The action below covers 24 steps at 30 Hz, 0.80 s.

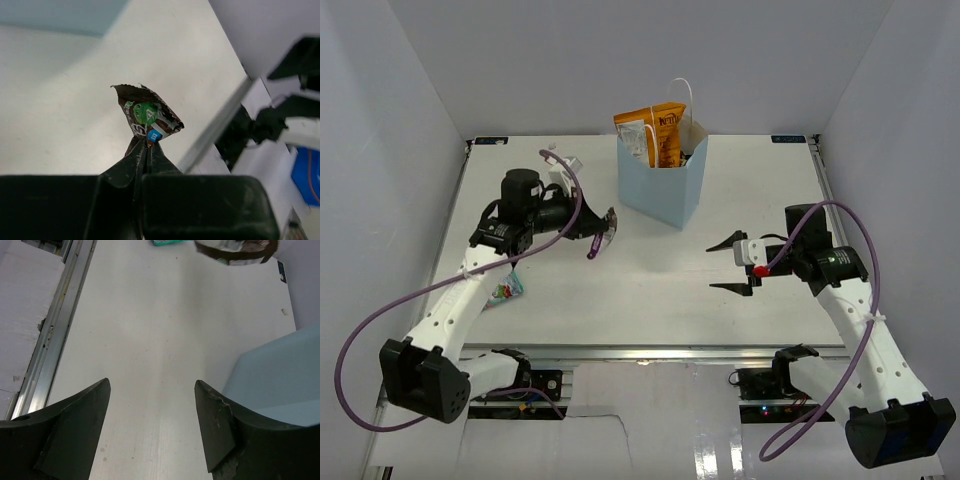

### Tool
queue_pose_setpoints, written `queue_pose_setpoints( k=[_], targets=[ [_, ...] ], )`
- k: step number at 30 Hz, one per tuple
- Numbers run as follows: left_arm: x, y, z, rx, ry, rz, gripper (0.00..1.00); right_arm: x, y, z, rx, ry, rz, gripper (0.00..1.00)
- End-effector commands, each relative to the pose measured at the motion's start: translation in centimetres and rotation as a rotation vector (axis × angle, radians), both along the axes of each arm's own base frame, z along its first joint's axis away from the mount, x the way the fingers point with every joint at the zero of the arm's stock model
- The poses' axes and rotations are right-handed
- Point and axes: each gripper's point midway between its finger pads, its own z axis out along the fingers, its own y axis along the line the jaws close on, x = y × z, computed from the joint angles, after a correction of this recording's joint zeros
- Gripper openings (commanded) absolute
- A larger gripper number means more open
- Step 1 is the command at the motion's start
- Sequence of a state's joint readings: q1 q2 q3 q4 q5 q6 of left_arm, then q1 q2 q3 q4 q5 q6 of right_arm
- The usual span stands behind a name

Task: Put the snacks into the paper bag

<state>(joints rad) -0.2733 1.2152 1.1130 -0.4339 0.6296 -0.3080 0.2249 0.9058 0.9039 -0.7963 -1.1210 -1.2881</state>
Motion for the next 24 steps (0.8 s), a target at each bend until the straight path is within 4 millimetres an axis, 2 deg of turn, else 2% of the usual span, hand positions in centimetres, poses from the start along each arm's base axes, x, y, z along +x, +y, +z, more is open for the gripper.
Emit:
queue_pose_setpoints(
  k=[1, 3, 5, 6, 8, 9, 13, 24],
  targets=[
    [-6.7, -2.8, 0.7, -0.105, 0.016, -0.248, 0.0, -0.7, 0.8, 2.5, 0.039, -0.04, 0.075, 0.74],
    [-9.1, -3.6, -0.4, -0.121, 0.041, -0.316, 0.0, -0.9, 1.1, 2.9, 0.045, -0.032, 0.093, 0.74],
    [-11.2, -3.9, -0.1, -0.149, 0.034, -0.377, 0.0, -1.0, 1.2, 3.1, 0.045, -0.026, 0.096, 0.74],
    [-12.1, -4.1, -0.9, -0.154, 0.049, -0.403, 0.0, -1.2, 1.3, 3.3, 0.049, -0.024, 0.104, 0.74],
    [-13.4, -4.2, -0.8, -0.173, 0.041, -0.437, 0.0, -1.6, 1.2, 3.4, 0.048, -0.009, 0.108, 0.75],
    [-14.2, -4.5, -1.5, -0.177, 0.054, -0.456, 0.0, -1.8, 1.3, 3.8, 0.056, -0.009, 0.118, 0.75],
    [-15.6, -5.2, -2.1, -0.184, 0.061, -0.509, 0.0, -2.7, 1.4, 4.0, 0.068, 0.038, 0.143, 0.75],
    [-18.5, -8.7, -1.5, -0.194, 0.03, -0.667, 0.0, -4.0, 0.9, 1.8, 0.03, 0.147, 0.12, 0.75]
  ],
)
